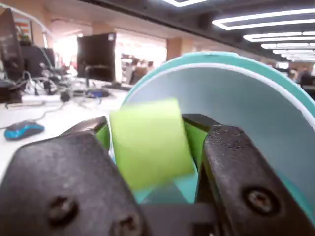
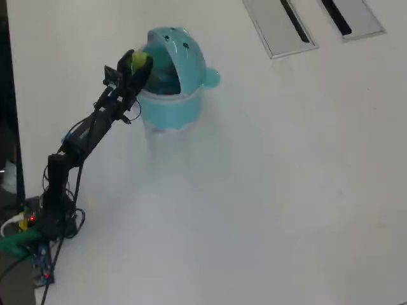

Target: Grasp RGB lego blocks and put them in the bin one by one.

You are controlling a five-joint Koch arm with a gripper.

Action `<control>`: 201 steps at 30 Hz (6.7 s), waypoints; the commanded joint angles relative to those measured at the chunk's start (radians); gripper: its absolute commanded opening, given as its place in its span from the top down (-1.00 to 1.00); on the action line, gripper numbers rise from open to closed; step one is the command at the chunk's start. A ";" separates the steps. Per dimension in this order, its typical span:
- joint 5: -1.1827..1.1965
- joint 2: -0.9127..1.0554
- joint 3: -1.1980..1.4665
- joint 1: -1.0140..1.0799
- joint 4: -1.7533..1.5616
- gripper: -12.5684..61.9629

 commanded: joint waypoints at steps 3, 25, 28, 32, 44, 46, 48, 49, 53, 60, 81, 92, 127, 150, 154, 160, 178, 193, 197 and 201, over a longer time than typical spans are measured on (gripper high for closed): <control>-0.049 0.021 -0.091 -0.009 -0.083 -0.11; 0.002 0.468 0.511 -0.098 -0.014 -0.15; 0.003 0.557 0.630 -0.130 0.021 -0.17; 0.006 0.663 0.776 -0.170 0.044 -0.20; 0.015 0.931 1.103 -0.357 0.176 -0.23; 0.015 0.951 1.126 -0.380 0.184 -0.23; 0.015 0.973 1.149 -0.388 0.193 -0.23; 0.015 0.983 1.160 -0.393 0.193 -0.23; -0.003 1.012 1.192 -0.407 0.198 -0.23; -0.080 1.025 1.255 -0.425 0.198 -0.23; -0.298 0.884 1.328 -0.538 0.258 -0.23; -0.357 0.772 1.319 -0.595 0.307 -0.23; -0.436 0.483 1.216 -0.568 0.120 -0.22; -0.245 0.557 1.279 -0.588 0.091 0.39; -0.150 0.607 1.264 -0.581 0.084 0.39; -0.066 0.696 1.258 -0.546 0.083 0.39; 0.114 0.793 0.848 -0.350 0.153 0.39; 0.209 0.549 0.379 -0.164 0.127 0.39; 0.224 0.439 0.230 -0.127 0.120 0.39; 0.236 0.337 0.092 -0.092 0.110 0.39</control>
